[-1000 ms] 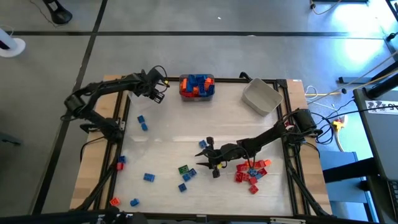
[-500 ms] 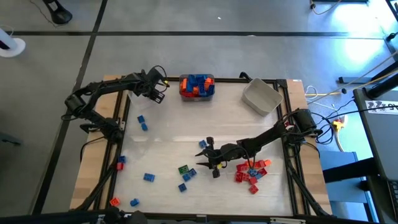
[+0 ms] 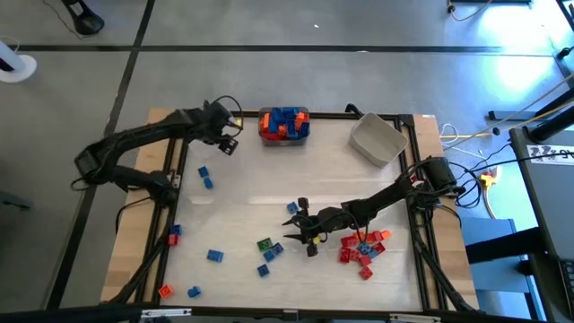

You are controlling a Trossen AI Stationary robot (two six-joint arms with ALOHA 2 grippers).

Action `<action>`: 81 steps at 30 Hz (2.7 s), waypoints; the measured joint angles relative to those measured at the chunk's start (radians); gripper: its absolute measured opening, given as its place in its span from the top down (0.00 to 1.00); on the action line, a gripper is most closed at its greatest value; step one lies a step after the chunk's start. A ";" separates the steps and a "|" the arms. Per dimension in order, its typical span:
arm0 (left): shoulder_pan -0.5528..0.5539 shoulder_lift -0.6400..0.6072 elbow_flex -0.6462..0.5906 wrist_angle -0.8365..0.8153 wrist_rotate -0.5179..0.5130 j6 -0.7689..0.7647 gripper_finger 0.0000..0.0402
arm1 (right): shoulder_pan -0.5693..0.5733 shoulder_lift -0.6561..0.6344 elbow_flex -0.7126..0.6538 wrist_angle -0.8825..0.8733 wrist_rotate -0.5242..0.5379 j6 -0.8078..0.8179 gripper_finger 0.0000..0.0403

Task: Sort blocks by size

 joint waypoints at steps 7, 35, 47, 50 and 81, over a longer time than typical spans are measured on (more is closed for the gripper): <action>-0.205 -0.192 0.000 0.000 0.004 -0.059 0.43 | 0.000 0.000 0.000 0.002 0.000 -0.001 0.59; -0.879 -0.139 0.000 -0.457 -0.257 -1.001 0.44 | 0.000 0.000 0.000 0.004 -0.008 0.024 0.59; -0.722 -0.019 0.000 -0.455 -0.212 -0.776 0.44 | 0.000 0.000 0.000 0.002 -0.008 0.025 0.59; -0.686 -0.002 0.000 -0.459 -0.171 -0.673 0.44 | 0.000 0.000 0.000 0.002 -0.008 0.025 0.59; -0.600 0.047 -0.257 -0.189 -0.071 -0.329 0.44 | 0.000 0.000 0.000 0.002 -0.025 0.025 0.59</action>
